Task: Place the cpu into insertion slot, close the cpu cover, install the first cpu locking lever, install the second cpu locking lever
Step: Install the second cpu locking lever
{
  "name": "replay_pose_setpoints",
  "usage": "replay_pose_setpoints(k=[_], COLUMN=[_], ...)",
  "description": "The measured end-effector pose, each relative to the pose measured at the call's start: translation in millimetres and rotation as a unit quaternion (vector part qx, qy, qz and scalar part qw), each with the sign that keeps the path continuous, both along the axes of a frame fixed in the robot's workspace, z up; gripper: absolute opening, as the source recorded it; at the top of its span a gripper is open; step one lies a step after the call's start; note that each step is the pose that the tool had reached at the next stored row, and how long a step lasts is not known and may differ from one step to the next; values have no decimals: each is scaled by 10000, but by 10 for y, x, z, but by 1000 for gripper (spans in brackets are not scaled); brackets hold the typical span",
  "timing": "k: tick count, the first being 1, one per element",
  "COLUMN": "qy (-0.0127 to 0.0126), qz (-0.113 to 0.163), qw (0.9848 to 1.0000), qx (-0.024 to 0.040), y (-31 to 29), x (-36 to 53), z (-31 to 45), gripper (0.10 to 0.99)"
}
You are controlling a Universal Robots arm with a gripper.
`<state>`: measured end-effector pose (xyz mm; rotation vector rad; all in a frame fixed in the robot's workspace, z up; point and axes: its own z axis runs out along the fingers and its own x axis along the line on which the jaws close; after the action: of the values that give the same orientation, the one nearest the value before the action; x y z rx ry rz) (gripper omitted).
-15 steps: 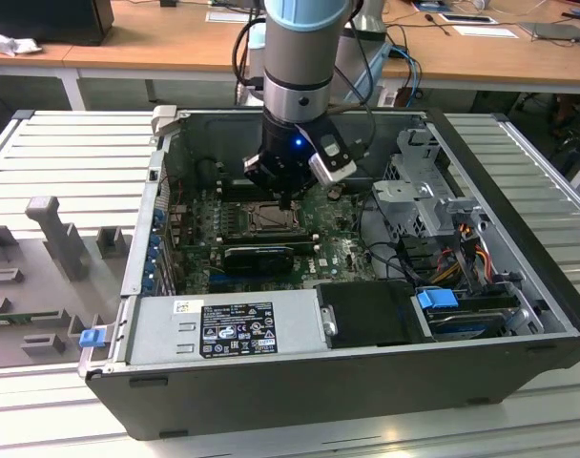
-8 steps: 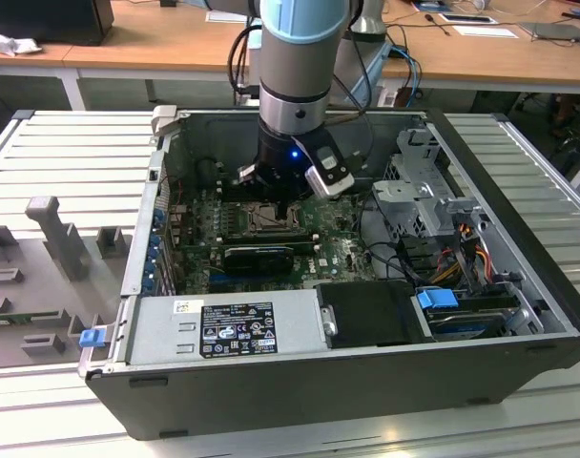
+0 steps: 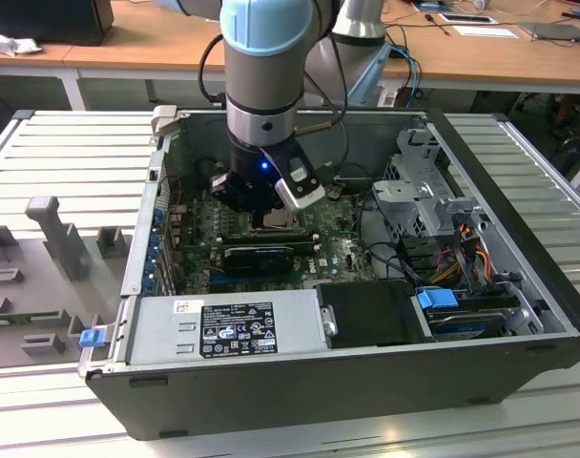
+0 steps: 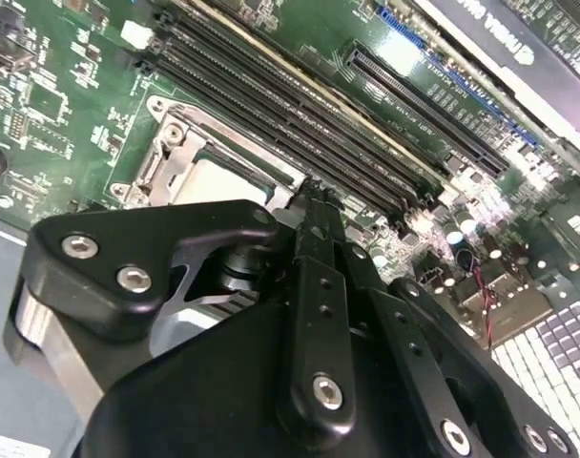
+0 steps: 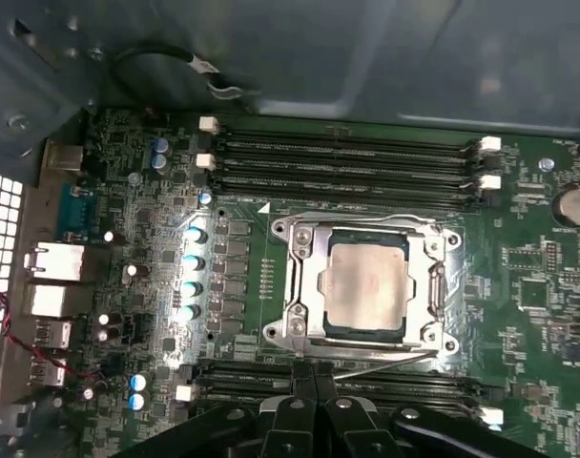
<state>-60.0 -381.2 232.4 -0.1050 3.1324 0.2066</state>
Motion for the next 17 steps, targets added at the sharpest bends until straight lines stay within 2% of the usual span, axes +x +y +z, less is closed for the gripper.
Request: replay_pose_setpoints(k=[7,8,10,11,13,17], qy=[1,0,-1,-1,-1,-2], qz=[41,42,42,42,42,41], qw=[10000,9999,9999,9997,9994,9990], qx=[35,96,167,245,348,437], y=[-8,-29,-69,-100,-120,-125], x=[-22,-39,-61,-79,-95,-110], z=[-139,-145,-152,-158,-169,-230], gripper=[106,106,106,106,106,106])
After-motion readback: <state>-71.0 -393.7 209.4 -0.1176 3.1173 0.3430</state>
